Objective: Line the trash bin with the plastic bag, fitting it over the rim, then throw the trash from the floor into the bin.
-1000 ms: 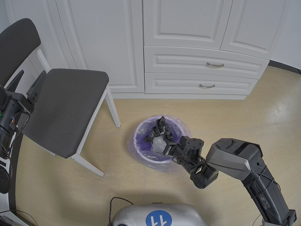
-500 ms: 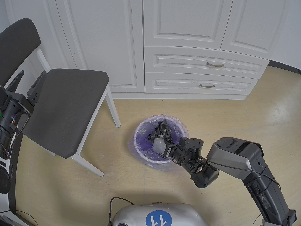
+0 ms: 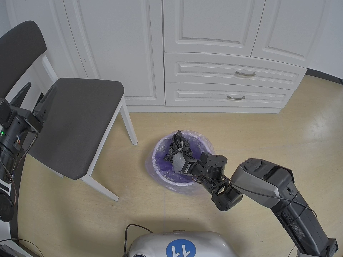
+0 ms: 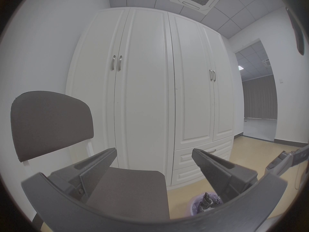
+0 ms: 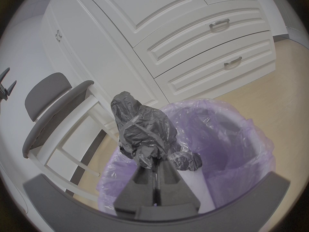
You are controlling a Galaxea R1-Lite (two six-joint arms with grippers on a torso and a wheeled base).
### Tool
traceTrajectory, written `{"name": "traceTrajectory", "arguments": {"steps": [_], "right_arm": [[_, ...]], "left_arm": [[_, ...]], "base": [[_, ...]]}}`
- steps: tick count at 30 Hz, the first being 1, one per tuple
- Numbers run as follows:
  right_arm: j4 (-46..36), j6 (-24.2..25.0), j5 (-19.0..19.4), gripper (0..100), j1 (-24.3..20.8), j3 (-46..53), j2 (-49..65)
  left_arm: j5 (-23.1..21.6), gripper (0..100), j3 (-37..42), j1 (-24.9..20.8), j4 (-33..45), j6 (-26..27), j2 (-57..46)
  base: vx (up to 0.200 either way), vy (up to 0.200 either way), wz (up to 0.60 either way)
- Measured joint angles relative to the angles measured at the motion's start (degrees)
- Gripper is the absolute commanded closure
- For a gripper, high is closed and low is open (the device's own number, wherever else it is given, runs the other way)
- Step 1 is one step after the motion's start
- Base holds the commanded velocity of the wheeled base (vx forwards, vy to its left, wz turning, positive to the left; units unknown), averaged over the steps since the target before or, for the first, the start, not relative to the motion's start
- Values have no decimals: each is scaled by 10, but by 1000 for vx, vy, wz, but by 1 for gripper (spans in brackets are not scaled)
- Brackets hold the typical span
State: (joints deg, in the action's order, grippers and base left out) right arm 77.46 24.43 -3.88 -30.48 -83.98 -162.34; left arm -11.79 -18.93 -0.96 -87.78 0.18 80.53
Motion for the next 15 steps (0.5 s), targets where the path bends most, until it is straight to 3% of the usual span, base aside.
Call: {"name": "traceTrajectory", "arguments": {"steps": [1,2,15], "right_arm": [[0,0,0,100,0,-1,-1],[0,0,0,0,0,-1,-2],[11,1,0,0,8,17,7]], "left_arm": [[0,0,0,0,0,3,0],[0,0,1,-1,0,5,1],[0,0,5,-1,0,10,3]], "base": [[0,0,0],[0,0,0],[0,0,0]]}}
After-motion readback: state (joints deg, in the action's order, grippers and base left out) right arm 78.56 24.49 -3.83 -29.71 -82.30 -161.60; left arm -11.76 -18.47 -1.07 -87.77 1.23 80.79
